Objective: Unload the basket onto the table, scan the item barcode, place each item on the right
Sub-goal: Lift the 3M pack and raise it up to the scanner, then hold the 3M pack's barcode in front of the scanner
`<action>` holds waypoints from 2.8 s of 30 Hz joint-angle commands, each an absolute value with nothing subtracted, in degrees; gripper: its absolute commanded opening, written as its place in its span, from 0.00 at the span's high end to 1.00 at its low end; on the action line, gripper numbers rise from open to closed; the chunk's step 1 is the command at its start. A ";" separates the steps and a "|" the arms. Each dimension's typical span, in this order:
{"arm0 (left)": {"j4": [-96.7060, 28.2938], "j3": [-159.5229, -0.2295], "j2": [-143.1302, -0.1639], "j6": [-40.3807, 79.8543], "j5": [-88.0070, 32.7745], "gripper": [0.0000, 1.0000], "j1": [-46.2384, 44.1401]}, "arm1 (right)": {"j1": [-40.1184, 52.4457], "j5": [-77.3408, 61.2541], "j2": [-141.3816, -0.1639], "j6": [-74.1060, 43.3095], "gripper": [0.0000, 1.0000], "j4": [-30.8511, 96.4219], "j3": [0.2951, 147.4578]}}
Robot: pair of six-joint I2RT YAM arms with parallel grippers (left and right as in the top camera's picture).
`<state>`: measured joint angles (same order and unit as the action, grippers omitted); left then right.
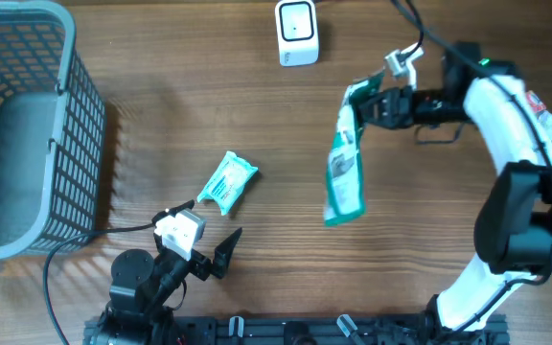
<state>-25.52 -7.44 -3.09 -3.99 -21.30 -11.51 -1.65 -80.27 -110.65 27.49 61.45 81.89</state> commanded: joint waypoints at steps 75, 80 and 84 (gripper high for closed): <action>-25.76 -7.51 -2.74 -4.10 -21.34 0.00 -11.29 | 6.28 -33.69 -129.01 -118.67 0.95 20.05 98.35; -25.76 -7.51 -2.74 -4.08 -21.34 0.00 -11.29 | 6.26 -29.93 -129.01 -118.67 0.95 24.86 101.32; -25.76 -7.51 -2.74 -4.10 -21.34 0.00 -11.29 | 6.24 -26.30 -129.14 -118.67 0.95 24.91 101.32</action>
